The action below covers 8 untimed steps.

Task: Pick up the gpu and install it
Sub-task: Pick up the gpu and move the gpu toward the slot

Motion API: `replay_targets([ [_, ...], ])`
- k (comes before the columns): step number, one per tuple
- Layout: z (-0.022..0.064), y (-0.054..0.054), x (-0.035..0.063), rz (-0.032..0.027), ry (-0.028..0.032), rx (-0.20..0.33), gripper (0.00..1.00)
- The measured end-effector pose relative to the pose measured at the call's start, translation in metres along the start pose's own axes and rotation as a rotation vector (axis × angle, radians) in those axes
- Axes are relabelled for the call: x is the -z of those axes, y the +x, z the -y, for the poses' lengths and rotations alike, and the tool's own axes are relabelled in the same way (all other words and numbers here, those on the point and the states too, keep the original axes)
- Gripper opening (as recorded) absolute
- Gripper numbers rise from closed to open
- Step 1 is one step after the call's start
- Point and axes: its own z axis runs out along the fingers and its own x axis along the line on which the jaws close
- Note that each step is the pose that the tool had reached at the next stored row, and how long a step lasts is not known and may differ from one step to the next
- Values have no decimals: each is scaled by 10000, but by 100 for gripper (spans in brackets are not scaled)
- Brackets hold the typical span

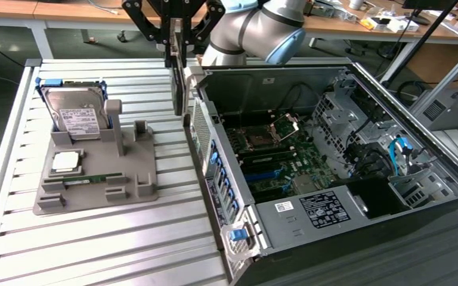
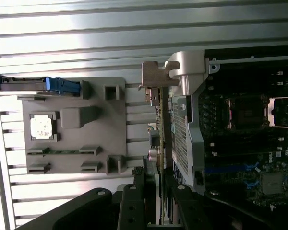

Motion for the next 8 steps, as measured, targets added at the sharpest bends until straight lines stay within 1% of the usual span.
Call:
replay_targets([
  [8, -3, -47, -2, 1, -1, 0, 27],
])
